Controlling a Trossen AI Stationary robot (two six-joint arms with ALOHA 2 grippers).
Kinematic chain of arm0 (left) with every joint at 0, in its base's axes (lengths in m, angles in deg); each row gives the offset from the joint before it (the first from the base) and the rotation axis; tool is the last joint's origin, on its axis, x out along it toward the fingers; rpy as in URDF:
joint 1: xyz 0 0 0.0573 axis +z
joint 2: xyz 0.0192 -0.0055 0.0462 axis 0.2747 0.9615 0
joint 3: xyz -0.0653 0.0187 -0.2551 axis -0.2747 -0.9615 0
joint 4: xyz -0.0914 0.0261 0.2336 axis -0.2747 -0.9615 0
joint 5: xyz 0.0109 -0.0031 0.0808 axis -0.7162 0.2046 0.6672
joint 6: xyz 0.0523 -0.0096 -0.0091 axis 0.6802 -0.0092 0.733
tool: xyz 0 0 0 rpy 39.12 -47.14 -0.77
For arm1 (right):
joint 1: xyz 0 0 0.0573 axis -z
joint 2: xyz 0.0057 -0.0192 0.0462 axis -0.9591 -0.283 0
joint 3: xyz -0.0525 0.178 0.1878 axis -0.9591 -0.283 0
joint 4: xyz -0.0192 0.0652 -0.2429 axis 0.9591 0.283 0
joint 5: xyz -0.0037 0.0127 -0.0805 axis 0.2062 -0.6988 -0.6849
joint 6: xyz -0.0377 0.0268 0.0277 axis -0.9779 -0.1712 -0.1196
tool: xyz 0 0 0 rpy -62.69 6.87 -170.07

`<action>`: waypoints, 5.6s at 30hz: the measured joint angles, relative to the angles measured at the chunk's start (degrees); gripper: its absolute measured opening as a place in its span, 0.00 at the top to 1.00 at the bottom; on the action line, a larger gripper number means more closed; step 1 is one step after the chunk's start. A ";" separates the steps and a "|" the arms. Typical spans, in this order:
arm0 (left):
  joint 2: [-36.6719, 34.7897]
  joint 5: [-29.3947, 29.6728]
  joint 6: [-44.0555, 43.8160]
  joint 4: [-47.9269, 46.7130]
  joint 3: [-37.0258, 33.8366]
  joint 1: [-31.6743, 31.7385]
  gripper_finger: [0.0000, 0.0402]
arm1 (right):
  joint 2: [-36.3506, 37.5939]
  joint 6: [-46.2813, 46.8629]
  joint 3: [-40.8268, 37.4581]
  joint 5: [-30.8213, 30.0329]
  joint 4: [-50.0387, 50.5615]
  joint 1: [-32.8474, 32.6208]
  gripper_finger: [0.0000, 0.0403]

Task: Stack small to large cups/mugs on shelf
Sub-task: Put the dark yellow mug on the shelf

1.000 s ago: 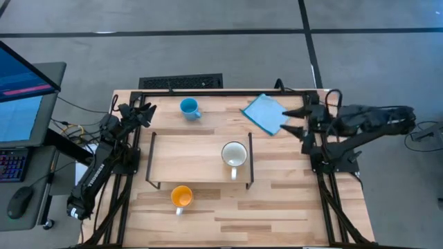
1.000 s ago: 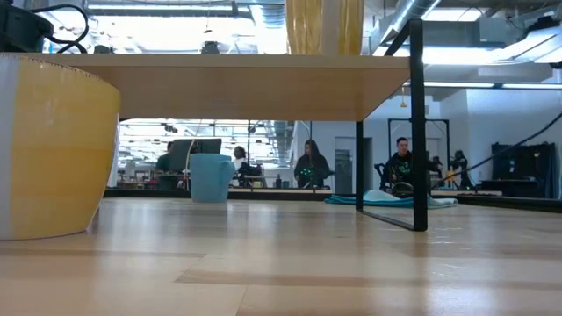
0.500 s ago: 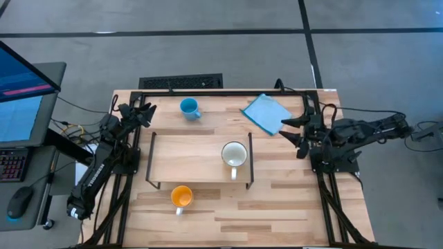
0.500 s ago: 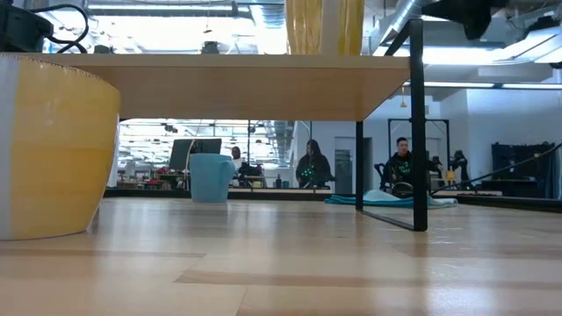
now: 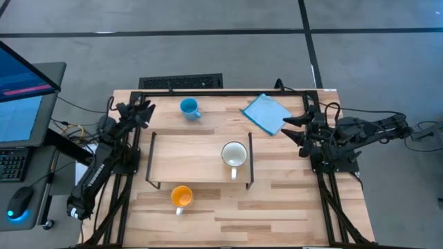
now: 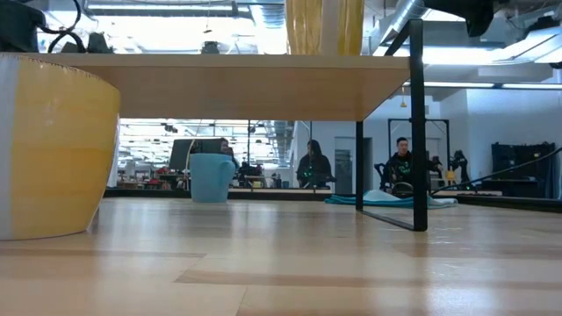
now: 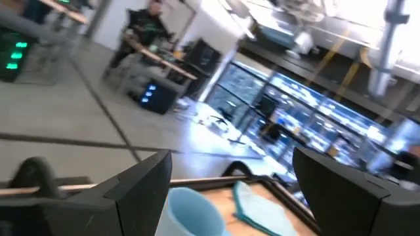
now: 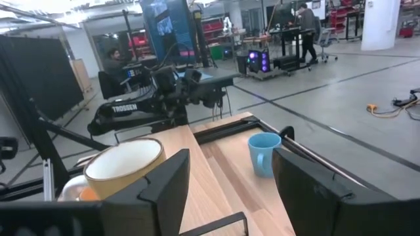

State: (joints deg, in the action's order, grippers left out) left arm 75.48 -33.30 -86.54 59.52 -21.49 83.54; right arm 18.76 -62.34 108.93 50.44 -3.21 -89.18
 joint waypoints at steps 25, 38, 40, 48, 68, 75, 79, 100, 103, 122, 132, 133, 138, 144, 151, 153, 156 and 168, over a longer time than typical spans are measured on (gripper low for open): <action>5.57 -6.23 23.22 -53.97 48.65 0.76 0.23 | 0.04 -7.15 0.00 -0.15 -0.48 0.00 0.41; 6.73 1.64 19.11 -58.82 49.44 0.81 0.23 | 0.04 -7.58 0.00 -0.13 -0.42 0.00 0.41; 6.73 3.34 19.20 -58.85 49.44 0.81 0.23 | 0.04 -7.58 0.00 -0.13 -0.42 0.01 0.41; 6.73 5.11 20.46 -58.33 49.44 0.81 0.23 | 0.04 -7.60 0.00 -0.13 -0.13 0.01 0.41; 11.64 -31.01 21.68 -53.04 49.49 0.87 0.30 | 0.04 -9.13 0.00 -0.15 0.90 0.02 0.41; 11.90 -35.26 17.06 -50.65 49.48 0.87 0.41 | 0.04 -9.13 0.00 -0.17 0.90 0.02 0.41; 11.91 -38.91 16.90 -48.78 49.46 0.87 0.44 | 0.04 -9.13 0.00 -0.17 0.90 0.02 0.41; 12.99 -48.98 6.02 -31.65 49.46 0.91 0.52 | 0.04 -9.09 0.00 -10.71 -3.10 0.04 0.41; 14.95 -44.15 10.51 -31.75 49.46 0.92 0.52 | 0.04 -9.07 0.00 -10.69 -3.36 0.02 0.41; 28.52 -45.35 9.33 -35.32 49.46 -18.30 0.52 | 0.04 -5.65 0.00 -10.51 -3.43 0.02 0.41; 35.48 -25.13 20.13 -38.08 49.44 -39.31 0.52 | 0.04 -2.55 0.00 -10.49 -3.43 0.02 0.41; 36.21 -23.26 21.70 -38.00 49.44 -41.92 0.52 | 0.04 -2.55 0.00 -10.49 -3.43 0.02 0.41; 38.73 -12.43 26.49 -30.82 49.44 -56.14 0.52 | 0.04 -3.01 0.00 -10.49 -3.41 0.02 0.41; 40.93 2.83 26.67 -26.69 49.46 -71.95 0.52 | 0.04 -3.01 0.00 -10.49 -3.41 0.02 0.41; 48.09 16.60 23.29 -31.76 49.46 -84.41 0.52 | 0.04 -3.03 0.00 -10.47 -3.37 0.00 0.41; 50.37 18.98 21.19 -32.31 49.46 -86.71 0.52 | 0.04 -3.04 0.00 -10.47 -3.35 0.02 0.41; 53.53 19.96 18.74 -32.03 49.44 -90.03 0.52 | 0.04 -3.05 0.00 -10.47 -3.11 0.02 0.41; 63.63 23.78 15.98 -32.06 49.44 -97.96 0.52 | 0.02 -3.03 0.00 -9.16 -0.40 -0.11 0.41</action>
State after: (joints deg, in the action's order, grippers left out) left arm 139.11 -9.52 -70.56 27.46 27.95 -14.42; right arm 18.78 -65.37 108.93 41.28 -3.62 -89.29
